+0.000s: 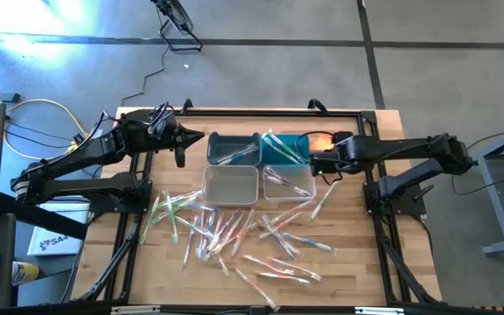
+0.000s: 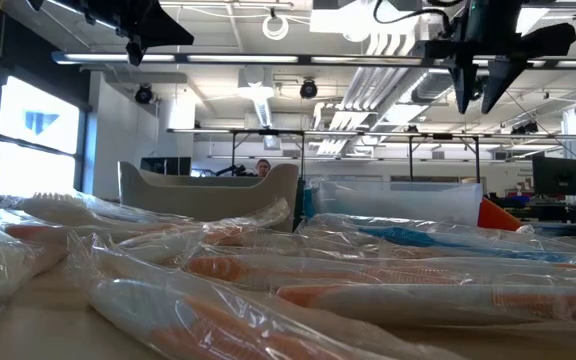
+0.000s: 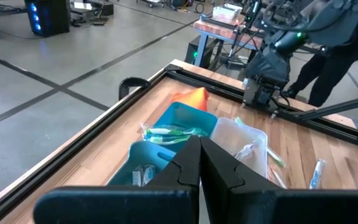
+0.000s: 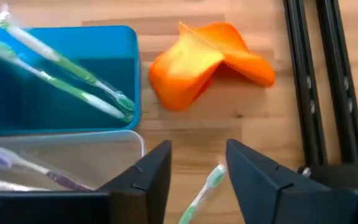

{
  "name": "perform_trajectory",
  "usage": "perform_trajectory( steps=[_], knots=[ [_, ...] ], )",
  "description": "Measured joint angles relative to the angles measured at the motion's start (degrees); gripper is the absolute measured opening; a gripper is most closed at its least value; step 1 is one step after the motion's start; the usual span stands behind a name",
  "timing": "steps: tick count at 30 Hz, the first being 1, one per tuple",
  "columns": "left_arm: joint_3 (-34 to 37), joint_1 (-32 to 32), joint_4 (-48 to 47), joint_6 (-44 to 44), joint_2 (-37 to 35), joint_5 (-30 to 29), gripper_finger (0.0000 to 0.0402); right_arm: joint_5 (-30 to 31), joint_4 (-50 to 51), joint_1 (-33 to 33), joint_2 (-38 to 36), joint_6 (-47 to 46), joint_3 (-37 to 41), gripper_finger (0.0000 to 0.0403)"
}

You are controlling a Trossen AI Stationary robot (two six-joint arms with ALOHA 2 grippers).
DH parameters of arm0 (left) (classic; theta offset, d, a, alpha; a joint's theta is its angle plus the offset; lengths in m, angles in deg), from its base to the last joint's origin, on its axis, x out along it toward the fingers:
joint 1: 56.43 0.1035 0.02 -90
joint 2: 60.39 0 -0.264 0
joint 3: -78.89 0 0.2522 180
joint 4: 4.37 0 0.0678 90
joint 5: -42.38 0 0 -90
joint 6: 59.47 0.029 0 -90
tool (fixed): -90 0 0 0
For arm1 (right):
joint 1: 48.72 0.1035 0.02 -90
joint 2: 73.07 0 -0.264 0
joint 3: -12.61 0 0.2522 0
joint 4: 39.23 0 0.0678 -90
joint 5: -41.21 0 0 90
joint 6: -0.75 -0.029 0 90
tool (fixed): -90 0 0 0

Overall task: Pick & Place Toothbrushes
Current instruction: Put the green toothbrush into the blue bin

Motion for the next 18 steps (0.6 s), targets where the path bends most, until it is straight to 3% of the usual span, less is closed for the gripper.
perform_trajectory(
  steps=[5,12,18],
  knots=[
    [0.00,-0.02,0.00,0.00,0.01,0.01,0.0000,-5.96,0.81,-2.03,0.92,-3.02,0.77,0.0175],
    [0.00,-0.01,-0.06,-0.01,0.00,0.02,0.0000,-10.68,0.45,-5.26,0.92,-2.02,6.06,0.0164],
    [0.00,0.00,-0.50,-0.02,0.00,0.22,0.0000,-15.96,-7.33,-6.48,0.92,0.27,12.84,0.0154]
  ],
)
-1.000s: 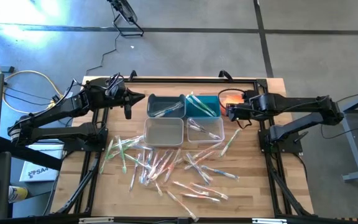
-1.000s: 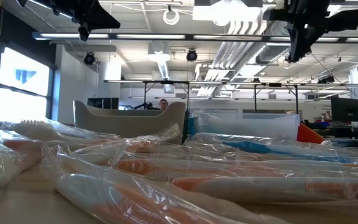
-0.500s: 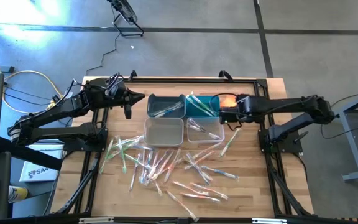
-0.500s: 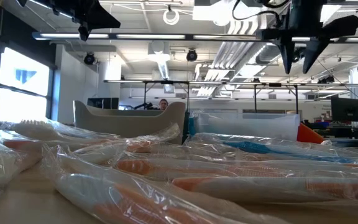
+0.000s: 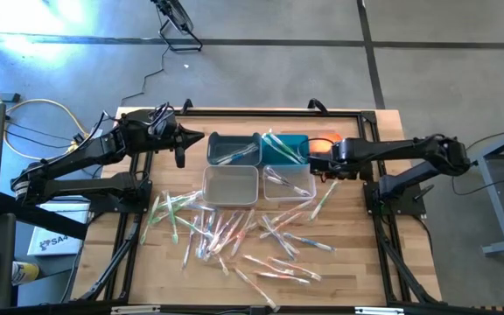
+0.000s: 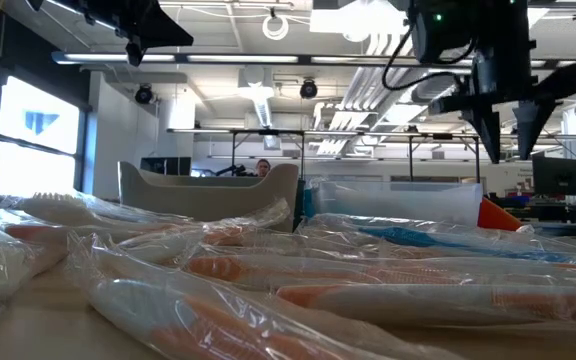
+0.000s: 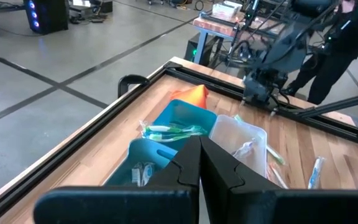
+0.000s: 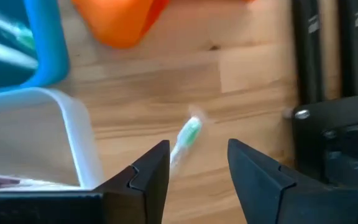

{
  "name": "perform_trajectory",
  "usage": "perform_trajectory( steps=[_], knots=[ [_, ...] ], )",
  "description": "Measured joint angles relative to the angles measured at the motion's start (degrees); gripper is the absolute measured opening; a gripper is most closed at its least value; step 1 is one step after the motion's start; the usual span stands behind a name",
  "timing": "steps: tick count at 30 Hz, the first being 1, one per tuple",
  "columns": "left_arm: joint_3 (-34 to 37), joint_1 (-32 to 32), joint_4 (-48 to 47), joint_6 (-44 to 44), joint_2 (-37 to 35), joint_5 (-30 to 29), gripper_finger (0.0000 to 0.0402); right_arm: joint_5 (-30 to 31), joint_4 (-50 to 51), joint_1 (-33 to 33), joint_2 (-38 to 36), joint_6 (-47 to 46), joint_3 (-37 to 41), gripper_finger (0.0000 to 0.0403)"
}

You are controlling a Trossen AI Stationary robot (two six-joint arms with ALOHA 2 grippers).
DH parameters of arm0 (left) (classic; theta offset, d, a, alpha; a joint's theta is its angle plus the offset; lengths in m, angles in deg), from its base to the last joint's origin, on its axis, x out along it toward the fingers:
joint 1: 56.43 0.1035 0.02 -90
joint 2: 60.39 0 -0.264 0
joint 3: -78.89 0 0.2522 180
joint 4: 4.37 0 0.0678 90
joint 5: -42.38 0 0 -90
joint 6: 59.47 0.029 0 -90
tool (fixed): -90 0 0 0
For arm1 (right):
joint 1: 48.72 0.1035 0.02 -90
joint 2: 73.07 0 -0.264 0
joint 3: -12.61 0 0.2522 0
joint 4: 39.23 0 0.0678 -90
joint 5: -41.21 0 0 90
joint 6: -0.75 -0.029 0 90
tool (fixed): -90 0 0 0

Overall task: Pick & Place Toothbrushes
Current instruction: Put the green toothbrush into the blue bin

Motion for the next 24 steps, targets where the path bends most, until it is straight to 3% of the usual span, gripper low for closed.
perform_trajectory(
  steps=[17,24],
  knots=[
    [0.00,0.00,0.04,0.00,0.02,-0.04,0.0000,-7.63,-19.64,-2.13,0.00,-0.96,14.50,0.0153],
    [0.00,-0.02,0.04,0.00,0.00,-0.07,0.0000,-8.80,-21.77,-2.25,0.00,-3.97,17.21,0.0153]
  ],
)
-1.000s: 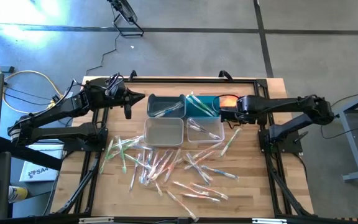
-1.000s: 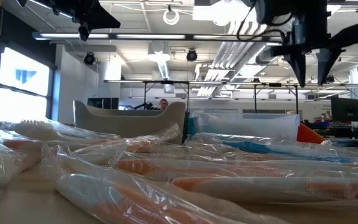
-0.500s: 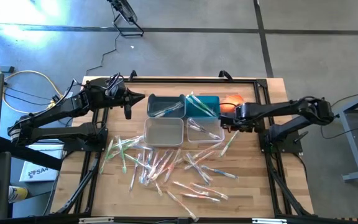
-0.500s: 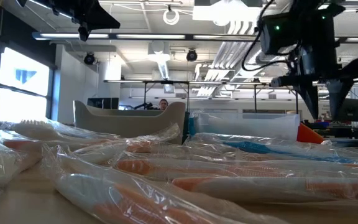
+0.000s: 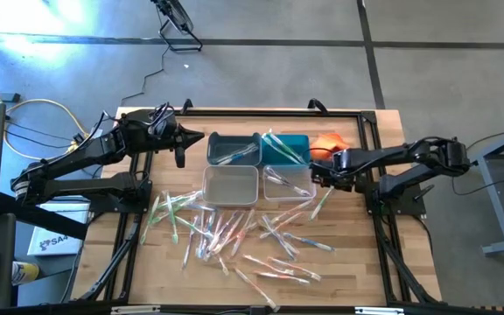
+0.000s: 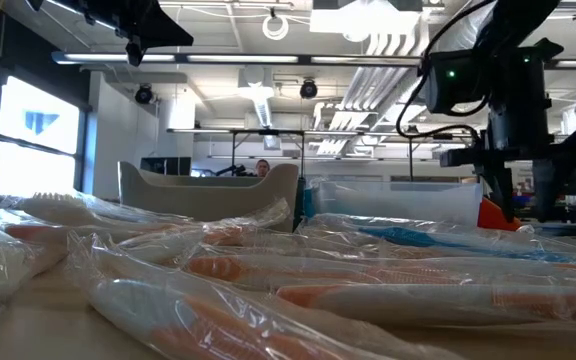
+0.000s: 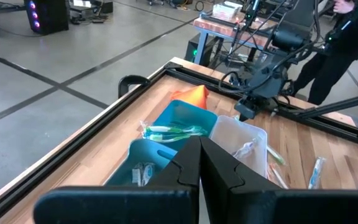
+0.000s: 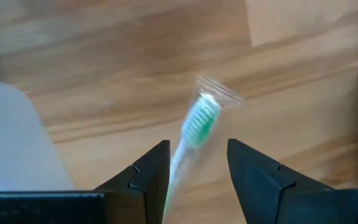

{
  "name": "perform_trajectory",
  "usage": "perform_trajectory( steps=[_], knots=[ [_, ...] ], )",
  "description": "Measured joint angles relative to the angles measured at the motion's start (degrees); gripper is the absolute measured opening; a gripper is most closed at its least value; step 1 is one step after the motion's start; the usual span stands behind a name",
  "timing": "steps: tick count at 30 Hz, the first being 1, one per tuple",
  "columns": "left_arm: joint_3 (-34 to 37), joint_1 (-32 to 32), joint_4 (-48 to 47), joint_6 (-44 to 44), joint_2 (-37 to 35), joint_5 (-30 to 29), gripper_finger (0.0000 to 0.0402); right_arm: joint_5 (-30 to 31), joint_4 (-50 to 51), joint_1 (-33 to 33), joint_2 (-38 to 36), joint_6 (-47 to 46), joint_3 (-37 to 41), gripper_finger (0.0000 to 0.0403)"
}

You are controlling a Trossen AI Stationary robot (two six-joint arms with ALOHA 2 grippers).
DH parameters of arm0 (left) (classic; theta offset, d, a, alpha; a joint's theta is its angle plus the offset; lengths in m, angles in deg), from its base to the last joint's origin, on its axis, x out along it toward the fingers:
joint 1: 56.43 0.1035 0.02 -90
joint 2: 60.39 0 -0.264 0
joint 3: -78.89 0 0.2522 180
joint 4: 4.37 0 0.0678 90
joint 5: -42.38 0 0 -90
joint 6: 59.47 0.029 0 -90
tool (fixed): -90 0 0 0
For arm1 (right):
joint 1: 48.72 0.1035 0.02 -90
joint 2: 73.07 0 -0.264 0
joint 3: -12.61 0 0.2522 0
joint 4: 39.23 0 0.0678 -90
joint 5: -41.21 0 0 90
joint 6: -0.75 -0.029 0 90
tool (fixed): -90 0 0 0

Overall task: Pick & Place Toothbrushes
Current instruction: Put the green toothbrush into the blue bin

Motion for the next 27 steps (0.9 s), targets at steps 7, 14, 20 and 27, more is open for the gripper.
perform_trajectory(
  steps=[7,14,20,27],
  knots=[
    [0.00,0.02,0.02,0.00,0.00,-0.23,0.0000,-0.14,-7.16,0.02,0.00,-0.20,1.89,0.0153],
    [0.00,0.02,0.02,0.00,0.02,-0.21,0.0000,0.94,-9.15,0.02,0.00,-2.69,4.02,0.0153],
    [0.00,0.01,0.02,0.00,0.00,-0.19,0.0000,0.93,-9.44,0.02,0.00,-2.73,5.20,0.0153],
    [0.00,0.00,0.02,0.00,0.00,-0.17,0.0000,2.28,-9.45,0.02,0.00,-2.60,5.25,0.0153]
  ],
)
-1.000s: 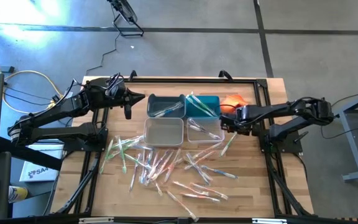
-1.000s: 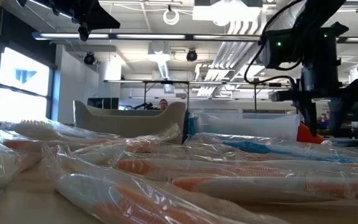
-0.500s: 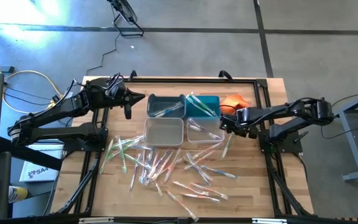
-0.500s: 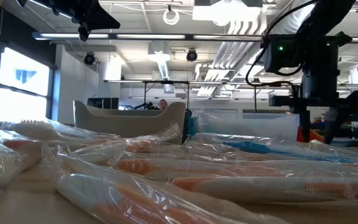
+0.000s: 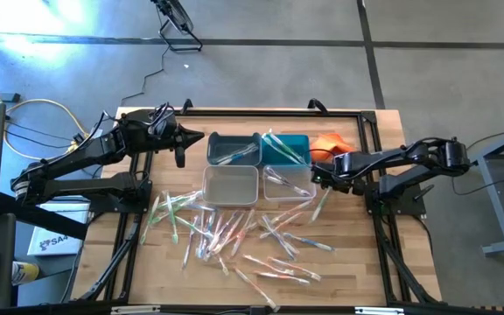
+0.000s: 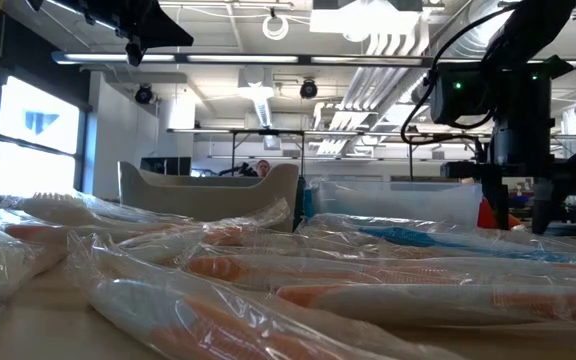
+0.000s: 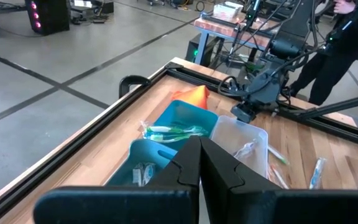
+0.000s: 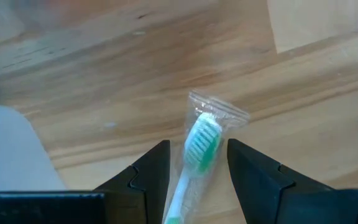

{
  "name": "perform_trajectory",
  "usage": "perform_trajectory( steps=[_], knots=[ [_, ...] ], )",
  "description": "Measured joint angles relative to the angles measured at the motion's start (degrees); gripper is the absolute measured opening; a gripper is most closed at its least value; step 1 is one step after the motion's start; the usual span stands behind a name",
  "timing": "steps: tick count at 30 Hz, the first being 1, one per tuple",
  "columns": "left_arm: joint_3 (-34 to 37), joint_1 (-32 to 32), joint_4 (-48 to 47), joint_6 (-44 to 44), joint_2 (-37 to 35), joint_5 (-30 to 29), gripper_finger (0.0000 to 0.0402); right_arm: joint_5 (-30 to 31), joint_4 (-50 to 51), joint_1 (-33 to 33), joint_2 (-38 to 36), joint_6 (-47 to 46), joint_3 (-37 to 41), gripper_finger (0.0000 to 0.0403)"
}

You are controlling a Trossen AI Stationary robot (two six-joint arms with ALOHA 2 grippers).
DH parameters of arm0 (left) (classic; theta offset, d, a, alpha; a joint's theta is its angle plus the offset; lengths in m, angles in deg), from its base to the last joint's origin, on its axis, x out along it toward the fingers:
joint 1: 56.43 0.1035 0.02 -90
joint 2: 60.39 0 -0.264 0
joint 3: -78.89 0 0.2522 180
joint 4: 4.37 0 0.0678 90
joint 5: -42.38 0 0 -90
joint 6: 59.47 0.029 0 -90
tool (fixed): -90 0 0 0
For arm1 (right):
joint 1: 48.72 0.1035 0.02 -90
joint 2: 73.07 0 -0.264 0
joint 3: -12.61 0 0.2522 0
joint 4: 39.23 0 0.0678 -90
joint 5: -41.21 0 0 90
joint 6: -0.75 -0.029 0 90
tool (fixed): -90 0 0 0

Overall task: Pick & Place Toothbrushes
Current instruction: Put the green toothbrush into the blue bin

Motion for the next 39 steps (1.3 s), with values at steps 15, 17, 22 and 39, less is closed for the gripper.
perform_trajectory(
  steps=[15,17,22,39],
  knots=[
    [0.00,0.01,0.00,-0.20,0.00,0.04,0.0000,0.50,0.04,0.02,0.00,0.06,-0.04,0.0042],
    [0.00,0.02,0.00,-0.21,0.00,0.14,0.0000,0.61,0.07,0.02,0.00,0.07,-0.06,0.0028],
    [0.00,0.01,-0.02,-0.22,0.00,0.31,0.0000,0.68,0.09,0.02,-0.02,0.49,-0.13,0.0013],
    [0.00,0.02,-0.02,-0.22,0.00,0.17,0.0000,0.43,0.28,0.02,-0.71,7.01,0.00,0.0009]
  ],
)
